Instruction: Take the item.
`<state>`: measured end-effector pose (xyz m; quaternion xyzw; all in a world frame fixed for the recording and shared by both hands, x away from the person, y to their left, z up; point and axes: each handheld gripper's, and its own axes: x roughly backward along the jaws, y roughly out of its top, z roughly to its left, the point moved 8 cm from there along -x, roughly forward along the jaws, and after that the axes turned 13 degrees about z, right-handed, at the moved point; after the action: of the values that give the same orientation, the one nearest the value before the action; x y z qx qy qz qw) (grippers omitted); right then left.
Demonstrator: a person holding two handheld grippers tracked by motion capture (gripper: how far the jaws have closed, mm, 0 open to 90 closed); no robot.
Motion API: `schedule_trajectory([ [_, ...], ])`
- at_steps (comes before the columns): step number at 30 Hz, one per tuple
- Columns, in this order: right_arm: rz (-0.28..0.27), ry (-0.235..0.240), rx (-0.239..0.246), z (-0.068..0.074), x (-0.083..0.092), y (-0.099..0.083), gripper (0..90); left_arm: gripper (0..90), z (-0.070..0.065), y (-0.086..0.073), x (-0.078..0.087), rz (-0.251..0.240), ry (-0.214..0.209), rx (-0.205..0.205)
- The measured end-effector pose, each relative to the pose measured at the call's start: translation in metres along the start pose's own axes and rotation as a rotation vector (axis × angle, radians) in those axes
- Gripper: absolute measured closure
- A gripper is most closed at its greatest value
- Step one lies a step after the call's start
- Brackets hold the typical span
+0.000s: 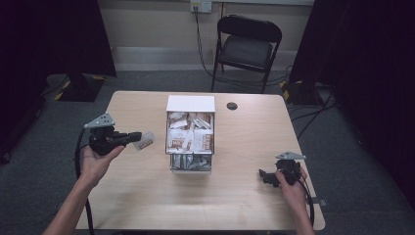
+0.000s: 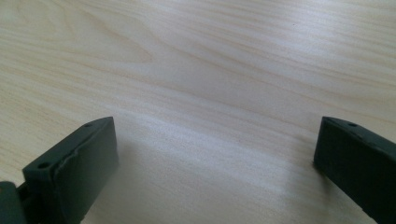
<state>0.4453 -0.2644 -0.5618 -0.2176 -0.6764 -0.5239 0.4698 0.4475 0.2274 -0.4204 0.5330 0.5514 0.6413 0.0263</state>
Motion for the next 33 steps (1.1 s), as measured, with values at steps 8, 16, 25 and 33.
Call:
schedule_trajectory([
  [8, 0.0, 0.0, 0.0, 0.0, 0.0, 0.0, 0.0, 90.0, 0.003, -0.01, -0.018, 0.056, 0.011, 0.01],
  [16, 0.0, 0.001, 0.0, 0.0, 0.0, 0.0, 0.0, 90.0, 0.0, -0.024, -0.043, 0.126, 0.026, -0.003],
  [25, 0.0, 0.001, 0.0, 0.0, 0.0, 0.0, 0.0, 90.0, -0.012, -0.036, -0.071, 0.206, -0.013, -0.023],
  [33, 0.0, 0.0, 0.0, 0.0, 0.0, 0.0, 0.0, 90.0, -0.012, -0.049, -0.086, 0.248, -0.008, -0.005],
])
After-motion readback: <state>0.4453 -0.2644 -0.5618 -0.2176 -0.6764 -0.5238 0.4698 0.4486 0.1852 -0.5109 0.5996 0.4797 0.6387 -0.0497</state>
